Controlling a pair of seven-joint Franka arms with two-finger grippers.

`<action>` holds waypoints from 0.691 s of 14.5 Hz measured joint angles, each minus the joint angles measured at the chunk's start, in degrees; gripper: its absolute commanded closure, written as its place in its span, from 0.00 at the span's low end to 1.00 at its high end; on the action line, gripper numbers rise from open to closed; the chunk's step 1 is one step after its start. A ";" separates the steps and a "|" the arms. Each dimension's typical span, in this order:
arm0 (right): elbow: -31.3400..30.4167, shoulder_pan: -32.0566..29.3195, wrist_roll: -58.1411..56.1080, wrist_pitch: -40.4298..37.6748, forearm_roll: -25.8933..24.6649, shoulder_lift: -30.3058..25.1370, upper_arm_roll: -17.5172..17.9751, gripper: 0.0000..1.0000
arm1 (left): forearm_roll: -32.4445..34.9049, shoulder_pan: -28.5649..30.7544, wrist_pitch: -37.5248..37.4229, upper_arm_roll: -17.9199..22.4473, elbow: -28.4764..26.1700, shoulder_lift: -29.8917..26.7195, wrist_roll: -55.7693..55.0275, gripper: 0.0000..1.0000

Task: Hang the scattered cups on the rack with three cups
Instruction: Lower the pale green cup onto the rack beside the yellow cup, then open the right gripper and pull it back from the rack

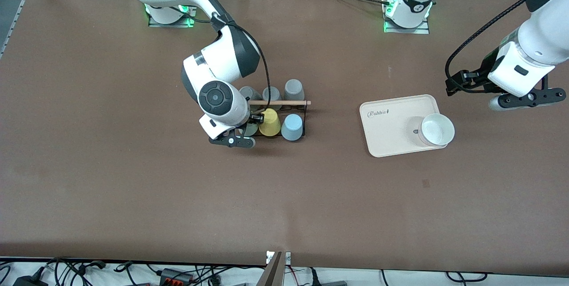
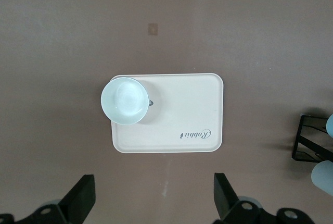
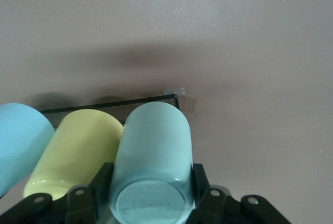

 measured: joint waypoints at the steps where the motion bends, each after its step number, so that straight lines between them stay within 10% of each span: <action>1: 0.00 0.02 0.02 0.00 0.01 0.26 0.00 0.00 | 0.00 0.00 0.00 0.00 0.00 0.00 0.00 0.00; 10: 3.27 -1.13 0.37 -1.15 -0.02 -3.35 -2.06 0.00 | 0.00 0.00 0.00 0.00 0.00 0.00 0.01 0.00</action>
